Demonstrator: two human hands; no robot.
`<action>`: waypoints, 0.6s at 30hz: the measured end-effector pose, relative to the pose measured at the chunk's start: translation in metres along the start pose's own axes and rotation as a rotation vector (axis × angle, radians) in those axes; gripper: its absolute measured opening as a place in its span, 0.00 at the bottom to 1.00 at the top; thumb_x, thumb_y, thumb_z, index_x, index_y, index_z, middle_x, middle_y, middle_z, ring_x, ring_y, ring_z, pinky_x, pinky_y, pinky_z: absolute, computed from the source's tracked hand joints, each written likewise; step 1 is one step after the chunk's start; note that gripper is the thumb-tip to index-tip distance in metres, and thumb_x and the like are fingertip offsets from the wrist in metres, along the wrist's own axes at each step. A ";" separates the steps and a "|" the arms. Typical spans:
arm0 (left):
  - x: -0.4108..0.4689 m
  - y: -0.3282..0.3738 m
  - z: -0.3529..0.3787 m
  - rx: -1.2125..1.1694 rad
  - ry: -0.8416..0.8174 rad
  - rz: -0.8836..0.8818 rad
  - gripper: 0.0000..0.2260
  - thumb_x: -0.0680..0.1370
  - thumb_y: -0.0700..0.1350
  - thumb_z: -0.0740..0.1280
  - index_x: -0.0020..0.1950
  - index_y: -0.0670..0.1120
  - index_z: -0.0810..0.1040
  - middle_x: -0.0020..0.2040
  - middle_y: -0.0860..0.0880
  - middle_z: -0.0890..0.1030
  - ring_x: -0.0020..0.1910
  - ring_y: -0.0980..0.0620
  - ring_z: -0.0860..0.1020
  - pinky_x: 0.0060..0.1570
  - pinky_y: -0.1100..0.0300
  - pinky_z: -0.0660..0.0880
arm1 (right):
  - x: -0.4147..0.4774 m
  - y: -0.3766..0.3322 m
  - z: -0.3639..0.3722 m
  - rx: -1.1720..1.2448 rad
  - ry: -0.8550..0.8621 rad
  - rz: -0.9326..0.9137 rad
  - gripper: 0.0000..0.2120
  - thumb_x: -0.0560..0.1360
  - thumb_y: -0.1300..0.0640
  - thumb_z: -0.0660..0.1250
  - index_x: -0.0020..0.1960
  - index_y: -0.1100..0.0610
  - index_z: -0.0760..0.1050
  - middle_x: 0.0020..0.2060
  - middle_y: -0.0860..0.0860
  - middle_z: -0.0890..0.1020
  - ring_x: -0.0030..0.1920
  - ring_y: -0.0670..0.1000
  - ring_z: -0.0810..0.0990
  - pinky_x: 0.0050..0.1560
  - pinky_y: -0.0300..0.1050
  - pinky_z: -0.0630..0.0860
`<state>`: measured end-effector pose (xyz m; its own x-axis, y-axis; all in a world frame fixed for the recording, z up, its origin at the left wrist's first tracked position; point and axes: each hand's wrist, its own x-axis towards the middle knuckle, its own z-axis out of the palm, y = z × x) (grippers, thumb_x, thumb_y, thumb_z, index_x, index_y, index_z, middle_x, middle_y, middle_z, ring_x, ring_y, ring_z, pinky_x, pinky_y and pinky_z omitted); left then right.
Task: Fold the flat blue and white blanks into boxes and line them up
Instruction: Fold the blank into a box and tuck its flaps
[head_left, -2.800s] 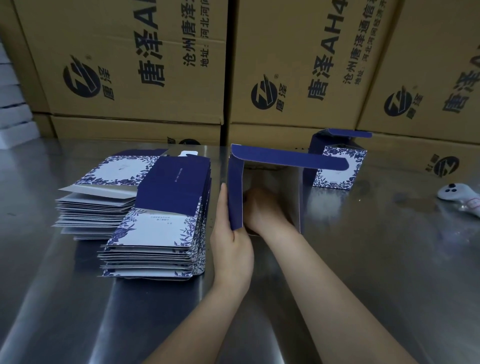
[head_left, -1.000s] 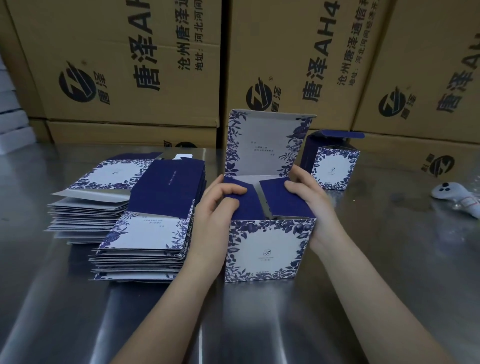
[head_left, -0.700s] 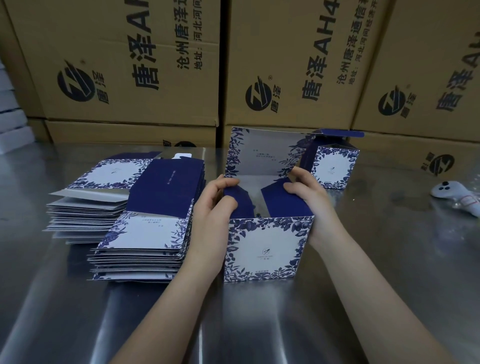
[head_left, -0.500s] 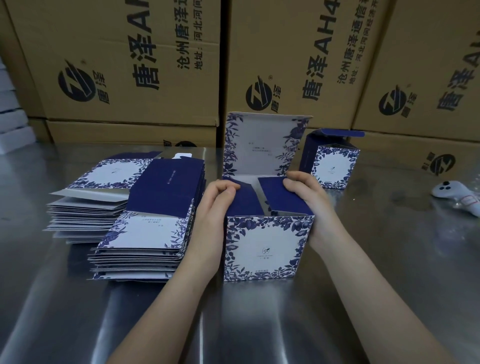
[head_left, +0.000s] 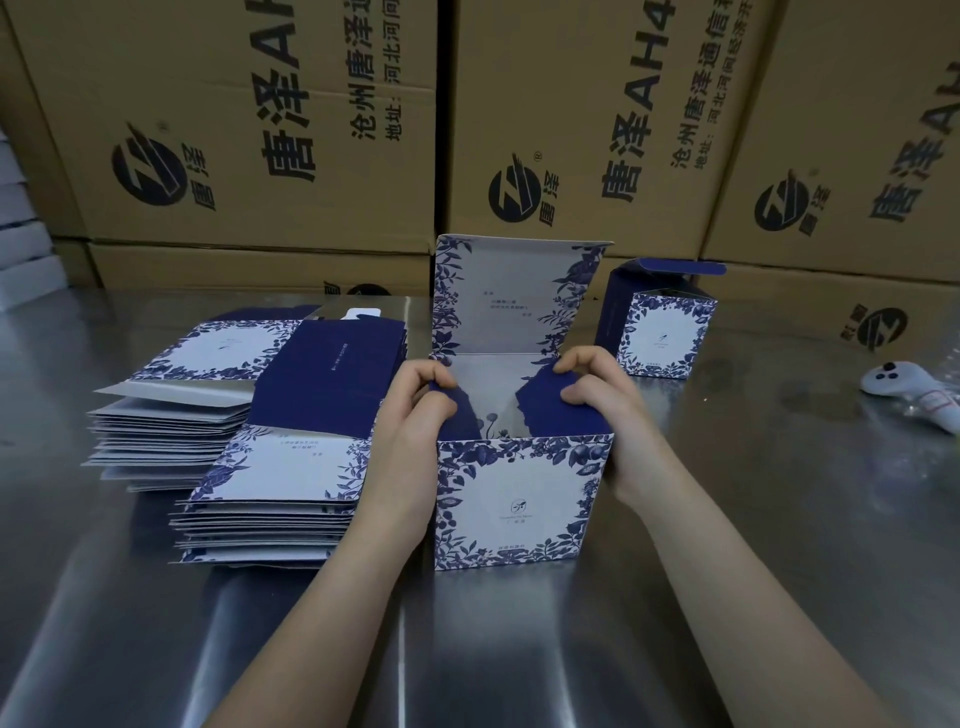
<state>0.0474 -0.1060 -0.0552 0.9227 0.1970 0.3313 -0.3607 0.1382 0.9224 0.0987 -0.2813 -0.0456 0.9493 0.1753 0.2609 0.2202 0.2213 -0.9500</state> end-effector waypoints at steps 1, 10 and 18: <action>0.000 0.000 0.000 0.007 -0.003 0.003 0.05 0.68 0.44 0.60 0.39 0.53 0.72 0.40 0.45 0.71 0.41 0.46 0.69 0.44 0.49 0.63 | 0.001 0.000 0.000 -0.010 0.003 -0.006 0.09 0.64 0.61 0.63 0.38 0.49 0.75 0.37 0.47 0.79 0.38 0.54 0.77 0.34 0.43 0.71; 0.003 -0.007 -0.001 -0.015 0.021 -0.041 0.14 0.71 0.48 0.62 0.52 0.61 0.81 0.50 0.57 0.83 0.50 0.50 0.82 0.43 0.56 0.76 | -0.002 0.008 -0.006 -0.016 -0.101 -0.003 0.10 0.72 0.54 0.63 0.51 0.47 0.79 0.43 0.45 0.83 0.43 0.50 0.81 0.39 0.43 0.78; 0.002 -0.004 0.000 0.018 0.029 -0.007 0.09 0.69 0.47 0.60 0.45 0.56 0.76 0.52 0.39 0.76 0.50 0.38 0.75 0.49 0.45 0.68 | 0.008 0.008 -0.003 -0.104 -0.017 -0.016 0.18 0.73 0.67 0.57 0.37 0.47 0.77 0.33 0.43 0.81 0.33 0.48 0.79 0.31 0.38 0.73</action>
<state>0.0505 -0.1065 -0.0581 0.9208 0.2240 0.3193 -0.3516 0.1222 0.9281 0.1088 -0.2813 -0.0521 0.9417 0.1895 0.2781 0.2582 0.1234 -0.9582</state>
